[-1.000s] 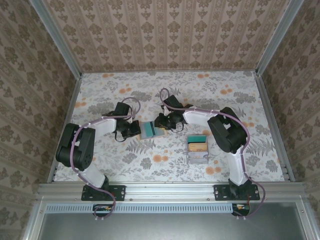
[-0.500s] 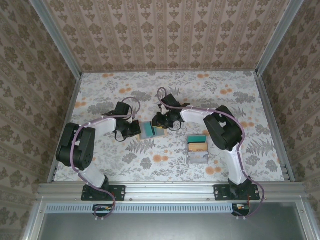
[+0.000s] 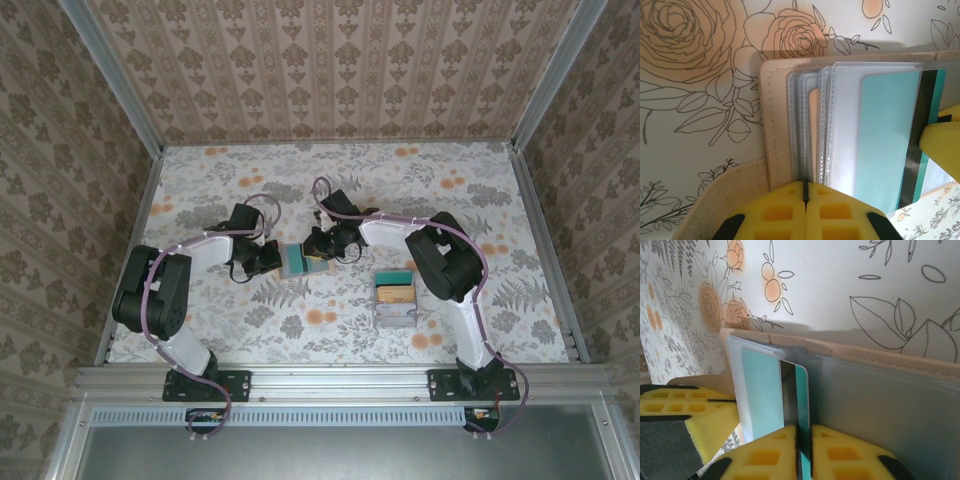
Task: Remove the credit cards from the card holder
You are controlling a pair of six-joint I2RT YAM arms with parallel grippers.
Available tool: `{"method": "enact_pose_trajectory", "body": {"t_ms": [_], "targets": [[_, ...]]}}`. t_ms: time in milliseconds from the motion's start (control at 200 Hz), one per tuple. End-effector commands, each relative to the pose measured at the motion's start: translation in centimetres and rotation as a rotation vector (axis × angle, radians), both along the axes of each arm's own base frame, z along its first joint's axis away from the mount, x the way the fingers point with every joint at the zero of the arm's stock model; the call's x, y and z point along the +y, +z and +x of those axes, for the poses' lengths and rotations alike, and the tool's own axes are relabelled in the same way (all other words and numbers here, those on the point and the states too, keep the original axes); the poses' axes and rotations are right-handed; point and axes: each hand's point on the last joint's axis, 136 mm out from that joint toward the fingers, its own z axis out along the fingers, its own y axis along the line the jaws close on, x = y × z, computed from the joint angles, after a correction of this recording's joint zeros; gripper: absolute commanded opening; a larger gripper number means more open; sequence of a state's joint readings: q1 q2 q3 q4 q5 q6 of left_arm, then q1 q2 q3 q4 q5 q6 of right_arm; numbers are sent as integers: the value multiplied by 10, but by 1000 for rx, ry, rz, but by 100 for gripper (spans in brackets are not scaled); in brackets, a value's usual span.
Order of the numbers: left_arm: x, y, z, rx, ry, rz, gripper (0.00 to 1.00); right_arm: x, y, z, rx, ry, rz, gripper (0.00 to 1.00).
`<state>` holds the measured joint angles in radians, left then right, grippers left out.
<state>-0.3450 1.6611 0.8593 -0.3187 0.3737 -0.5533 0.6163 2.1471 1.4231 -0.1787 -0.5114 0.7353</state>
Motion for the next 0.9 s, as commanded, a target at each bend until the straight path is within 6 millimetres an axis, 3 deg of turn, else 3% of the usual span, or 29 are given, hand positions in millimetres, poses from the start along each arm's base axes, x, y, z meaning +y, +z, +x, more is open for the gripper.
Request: {"method": "enact_pose_trajectory", "body": {"t_ms": [0, 190, 720, 895], "targets": [[9, -17, -6, 46, -3, 58, 0, -3, -12, -8, 30, 0, -19, 8], [11, -17, -8, 49, -1, 65, 0, -16, -12, -5, 24, -36, -48, 0], [13, -17, -7, 44, -10, 74, 0, -59, -8, -2, 12, -105, -80, 0], [12, -14, -6, 38, -14, 71, 0, -65, 6, 3, -17, -108, -64, 0]]}}
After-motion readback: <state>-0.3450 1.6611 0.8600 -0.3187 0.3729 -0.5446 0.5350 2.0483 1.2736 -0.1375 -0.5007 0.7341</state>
